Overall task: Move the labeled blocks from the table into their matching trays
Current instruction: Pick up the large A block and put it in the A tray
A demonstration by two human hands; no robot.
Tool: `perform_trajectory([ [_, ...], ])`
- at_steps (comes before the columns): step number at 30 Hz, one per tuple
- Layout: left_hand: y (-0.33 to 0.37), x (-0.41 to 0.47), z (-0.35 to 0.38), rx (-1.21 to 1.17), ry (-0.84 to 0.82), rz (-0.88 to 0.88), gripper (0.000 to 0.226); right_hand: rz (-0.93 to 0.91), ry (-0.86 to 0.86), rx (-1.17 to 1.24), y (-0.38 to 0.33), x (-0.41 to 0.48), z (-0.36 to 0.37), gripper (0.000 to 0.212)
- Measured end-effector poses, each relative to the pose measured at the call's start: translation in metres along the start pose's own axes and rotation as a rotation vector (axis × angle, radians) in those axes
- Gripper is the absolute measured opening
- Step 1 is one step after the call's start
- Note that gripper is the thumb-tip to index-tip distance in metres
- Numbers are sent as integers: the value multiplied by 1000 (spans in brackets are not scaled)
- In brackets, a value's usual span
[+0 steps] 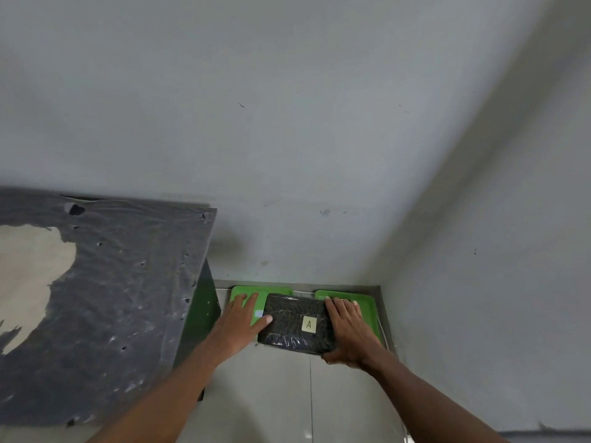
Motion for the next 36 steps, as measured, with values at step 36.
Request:
perform_trajectory([
  [36,-113,382,363,261,143,127,117,-64,152,80,197,230,457,112],
])
Point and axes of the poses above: each hand's wrist, its own x-axis towards the middle knuckle, its own z-axis out of the palm, y = z × x, the point moved 4 cm from there along x, towards the middle knuckle, and after that the axes turned 15 degrees about -z, right-handed, at the moved point
